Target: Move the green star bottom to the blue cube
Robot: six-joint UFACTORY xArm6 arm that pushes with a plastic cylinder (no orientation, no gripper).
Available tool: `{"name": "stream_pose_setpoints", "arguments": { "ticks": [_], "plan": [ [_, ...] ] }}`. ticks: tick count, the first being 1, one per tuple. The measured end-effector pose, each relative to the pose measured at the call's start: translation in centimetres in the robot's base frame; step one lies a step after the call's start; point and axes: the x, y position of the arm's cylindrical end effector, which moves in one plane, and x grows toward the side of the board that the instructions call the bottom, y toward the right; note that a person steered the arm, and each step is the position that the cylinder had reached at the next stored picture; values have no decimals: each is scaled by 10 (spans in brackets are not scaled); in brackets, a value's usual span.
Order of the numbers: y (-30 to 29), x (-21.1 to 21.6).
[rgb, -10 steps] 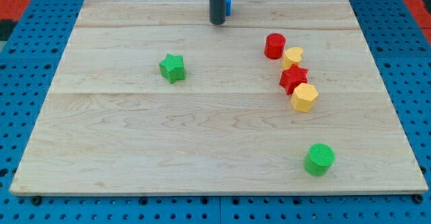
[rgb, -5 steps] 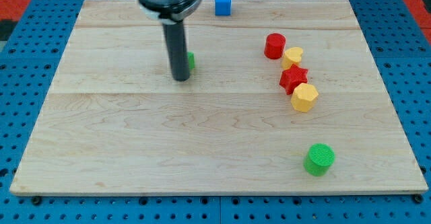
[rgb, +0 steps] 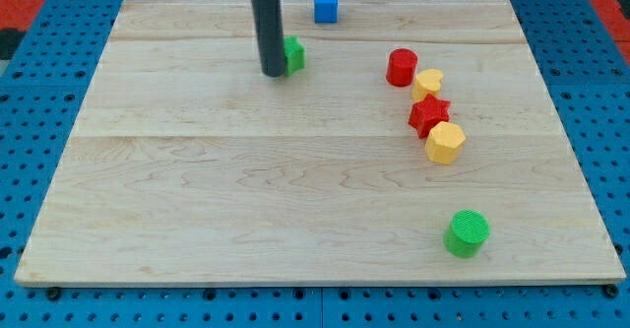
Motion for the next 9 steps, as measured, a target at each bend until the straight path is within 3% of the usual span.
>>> {"name": "stream_pose_setpoints", "arguments": {
  "ticks": [1,2,5,9],
  "plan": [
    [9,-10],
    [-5,1],
    [-49,-24],
    [18,-47]
  ]
}}
